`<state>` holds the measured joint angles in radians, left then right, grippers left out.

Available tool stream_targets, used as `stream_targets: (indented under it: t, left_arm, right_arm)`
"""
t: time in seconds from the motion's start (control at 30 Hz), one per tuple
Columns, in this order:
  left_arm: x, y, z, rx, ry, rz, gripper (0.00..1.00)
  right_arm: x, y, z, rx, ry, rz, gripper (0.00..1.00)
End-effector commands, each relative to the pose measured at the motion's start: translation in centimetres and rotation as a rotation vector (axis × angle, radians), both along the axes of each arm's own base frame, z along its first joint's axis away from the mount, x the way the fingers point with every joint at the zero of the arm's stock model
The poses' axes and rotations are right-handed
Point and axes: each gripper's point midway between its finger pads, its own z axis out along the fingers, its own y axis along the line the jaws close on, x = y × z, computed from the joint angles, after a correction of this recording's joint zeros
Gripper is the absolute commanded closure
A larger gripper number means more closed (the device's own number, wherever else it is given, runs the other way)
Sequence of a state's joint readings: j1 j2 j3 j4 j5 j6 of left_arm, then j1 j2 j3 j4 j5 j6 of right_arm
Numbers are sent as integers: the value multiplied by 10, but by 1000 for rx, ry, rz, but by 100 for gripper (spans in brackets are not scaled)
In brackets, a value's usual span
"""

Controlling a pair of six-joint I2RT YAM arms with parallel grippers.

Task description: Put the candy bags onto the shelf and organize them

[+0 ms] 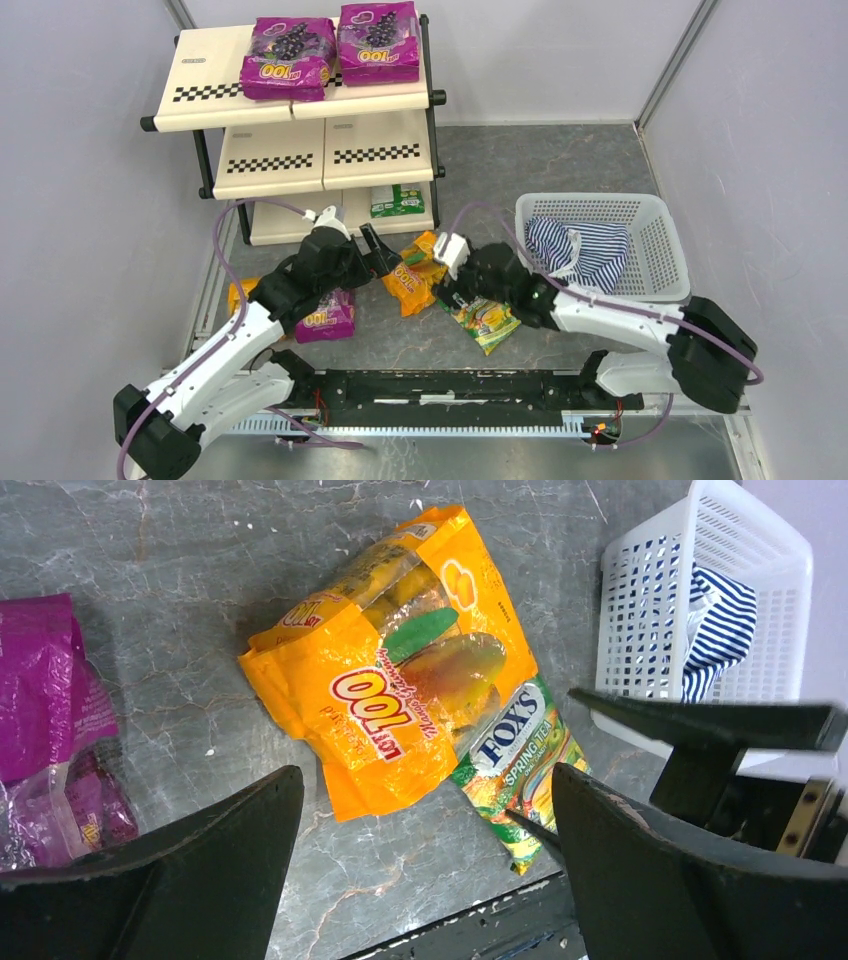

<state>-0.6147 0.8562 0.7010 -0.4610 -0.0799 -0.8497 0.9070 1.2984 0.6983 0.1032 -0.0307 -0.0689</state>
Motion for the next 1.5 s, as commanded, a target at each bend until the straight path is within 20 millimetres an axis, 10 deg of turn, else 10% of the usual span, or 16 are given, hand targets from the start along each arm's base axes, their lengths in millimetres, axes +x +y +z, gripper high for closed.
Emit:
stream_targets:
  t: [0.0,0.43,0.9,1.23,1.37,1.47]
  left_arm:
    - [1,-2,2,-78,-5,38,0]
    - [-2,-1,-21,-138,86,52,0]
    - [0,0,-40,-235,165,22,0]
    - [1,0,-49,-228,195,37,0]
    - [0,1,-49,-232,195,44,0]
    - [1,1,-48,-232,191,47,0]
  right_arm:
    - [-4,2,20,13,-250,37,13]
    - [-60,79,-5,-54,-329,302,31]
    - [-34,75,-38,-297,-473,254,32]
    - [-35,77,-38,-242,-470,228,62]
    - [-36,75,-29,-208,-478,217,99]
    - [-37,69,-18,-167,-494,203,100]
